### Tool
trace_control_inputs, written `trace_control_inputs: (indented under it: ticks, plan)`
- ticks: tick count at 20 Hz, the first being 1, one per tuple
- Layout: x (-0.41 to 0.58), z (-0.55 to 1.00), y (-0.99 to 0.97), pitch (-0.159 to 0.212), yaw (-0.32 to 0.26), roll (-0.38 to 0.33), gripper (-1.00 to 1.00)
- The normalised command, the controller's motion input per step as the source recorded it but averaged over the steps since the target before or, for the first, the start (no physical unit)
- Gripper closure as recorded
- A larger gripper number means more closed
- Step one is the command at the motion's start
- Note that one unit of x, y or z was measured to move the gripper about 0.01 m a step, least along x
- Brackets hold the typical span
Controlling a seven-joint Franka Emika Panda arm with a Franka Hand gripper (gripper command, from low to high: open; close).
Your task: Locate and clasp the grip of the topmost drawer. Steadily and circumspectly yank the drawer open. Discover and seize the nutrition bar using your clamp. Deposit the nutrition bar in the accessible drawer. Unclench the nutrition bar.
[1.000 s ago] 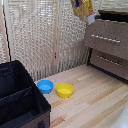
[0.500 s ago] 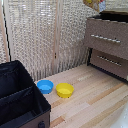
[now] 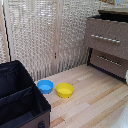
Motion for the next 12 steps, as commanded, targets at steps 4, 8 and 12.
trace_control_inputs:
  ticks: [4, 8, 12]
  plan:
    - [0.044, 0.48, -0.7, 0.148, -0.005, 0.08, 1.0]
    - [0.035, 0.42, -0.66, 0.151, 0.0, 0.029, 1.0]
    - [0.124, 0.26, -0.61, 0.156, 0.006, 0.007, 1.0]
